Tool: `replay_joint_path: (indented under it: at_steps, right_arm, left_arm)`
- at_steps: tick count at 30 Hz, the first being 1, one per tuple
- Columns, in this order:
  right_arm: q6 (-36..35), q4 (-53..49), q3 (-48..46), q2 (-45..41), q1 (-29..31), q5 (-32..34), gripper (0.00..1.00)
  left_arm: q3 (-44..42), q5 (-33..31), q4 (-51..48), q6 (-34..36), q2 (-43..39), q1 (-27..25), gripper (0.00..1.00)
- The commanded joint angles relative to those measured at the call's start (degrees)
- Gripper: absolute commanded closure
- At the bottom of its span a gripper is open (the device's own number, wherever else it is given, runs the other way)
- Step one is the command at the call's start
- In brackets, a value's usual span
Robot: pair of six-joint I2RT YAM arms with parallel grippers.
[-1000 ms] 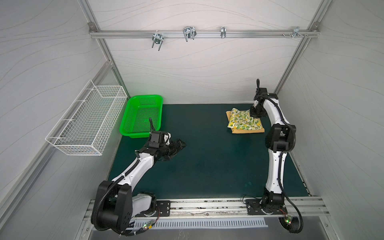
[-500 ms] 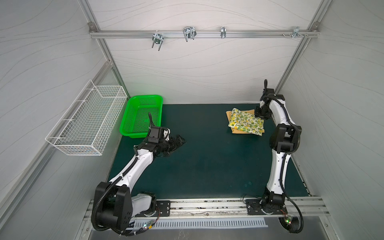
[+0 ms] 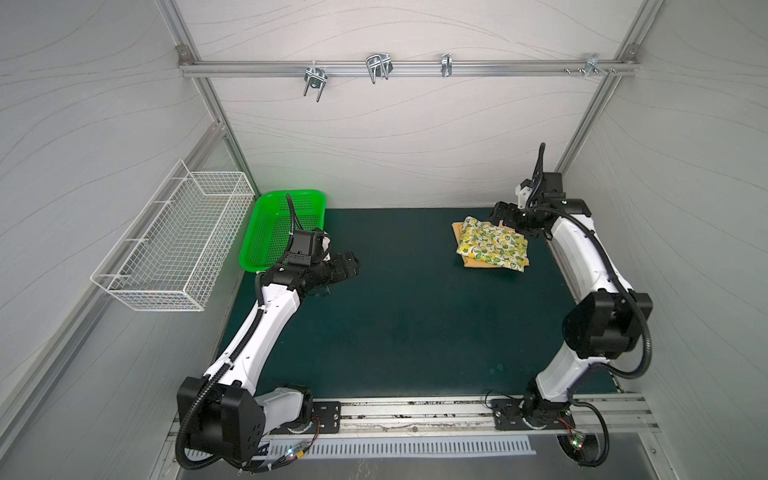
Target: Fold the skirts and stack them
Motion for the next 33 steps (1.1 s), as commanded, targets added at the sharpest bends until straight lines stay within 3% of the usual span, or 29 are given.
replay_joint_path:
  at_steps: [1, 9, 15, 22, 31, 33]
  right_arm:
    - [3.29, 7.62, -6.78, -5.12, 2.23, -1.34, 0.01]
    - [3.76, 17.34, -23.56, -14.25, 6.30, 5.22, 0.01]
    - [-0.45, 30.27, -37.17, -19.82, 6.39, 7.86, 0.01]
    - [-7.52, 44.95, -47.76, -19.36, 6.42, 7.25, 0.01]
    - [-6.96, 56.69, -55.54, -16.41, 6.39, 17.11, 0.01]
    - [-7.07, 58.17, -55.94, -15.87, 6.27, 17.20, 0.01]
  left_arm:
    - [1.04, -7.57, -1.81, 4.95, 0.08, 0.25, 0.01]
    - [-3.36, -20.32, 2.83, 8.74, 2.01, 1.09, 0.01]
    - [-13.64, -24.80, 18.34, 10.39, -0.59, 5.44, 0.01]
    - [-26.12, -34.01, 38.70, 14.07, -2.12, 6.63, 0.01]
    - [-37.27, -29.51, 65.22, 15.22, 4.72, 12.30, 0.01]
    - [-37.37, -27.66, 67.25, 14.19, 5.55, 13.91, 0.01]
